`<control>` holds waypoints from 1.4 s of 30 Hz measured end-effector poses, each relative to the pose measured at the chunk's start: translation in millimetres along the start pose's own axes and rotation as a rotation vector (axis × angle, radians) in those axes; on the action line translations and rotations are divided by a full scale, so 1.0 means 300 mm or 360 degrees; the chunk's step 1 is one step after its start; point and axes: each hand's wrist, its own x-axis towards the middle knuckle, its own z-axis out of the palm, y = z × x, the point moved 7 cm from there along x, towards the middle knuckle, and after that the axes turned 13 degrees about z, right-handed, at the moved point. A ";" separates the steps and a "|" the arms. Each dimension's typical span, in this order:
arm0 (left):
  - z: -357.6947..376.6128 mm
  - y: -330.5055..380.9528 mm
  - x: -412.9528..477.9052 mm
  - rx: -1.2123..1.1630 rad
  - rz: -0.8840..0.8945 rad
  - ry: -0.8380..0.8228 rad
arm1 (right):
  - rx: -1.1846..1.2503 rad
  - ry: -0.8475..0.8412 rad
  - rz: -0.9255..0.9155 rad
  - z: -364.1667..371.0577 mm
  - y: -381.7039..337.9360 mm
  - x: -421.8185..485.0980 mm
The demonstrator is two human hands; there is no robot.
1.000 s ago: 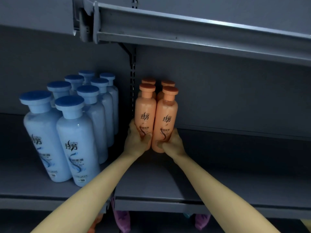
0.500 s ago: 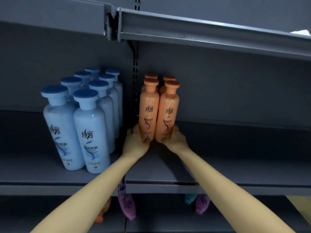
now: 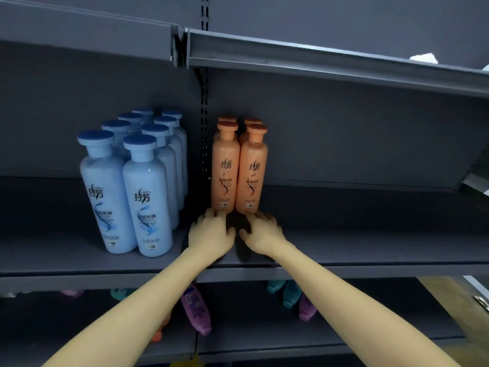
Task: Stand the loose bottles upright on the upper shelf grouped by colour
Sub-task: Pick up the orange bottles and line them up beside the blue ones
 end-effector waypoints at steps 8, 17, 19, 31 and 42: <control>0.006 0.042 -0.109 0.0078 -0.0038 -0.0020 | 0.0003 0.0013 -0.0113 0.010 0.011 -0.104; 0.014 0.129 -0.299 0.0230 -0.0131 -0.0001 | -0.0110 -0.0054 -0.0259 0.042 0.066 -0.266; 0.017 0.143 -0.359 0.0249 -0.0172 0.0008 | -0.0131 -0.0094 -0.0281 0.060 0.076 -0.315; 0.066 0.141 -0.786 0.0227 -0.0520 -0.0005 | -0.0210 -0.0362 -0.0494 0.263 0.053 -0.633; 0.023 0.019 -1.122 0.0213 -0.0947 0.0008 | -0.0276 -0.0492 -0.0838 0.437 -0.149 -0.844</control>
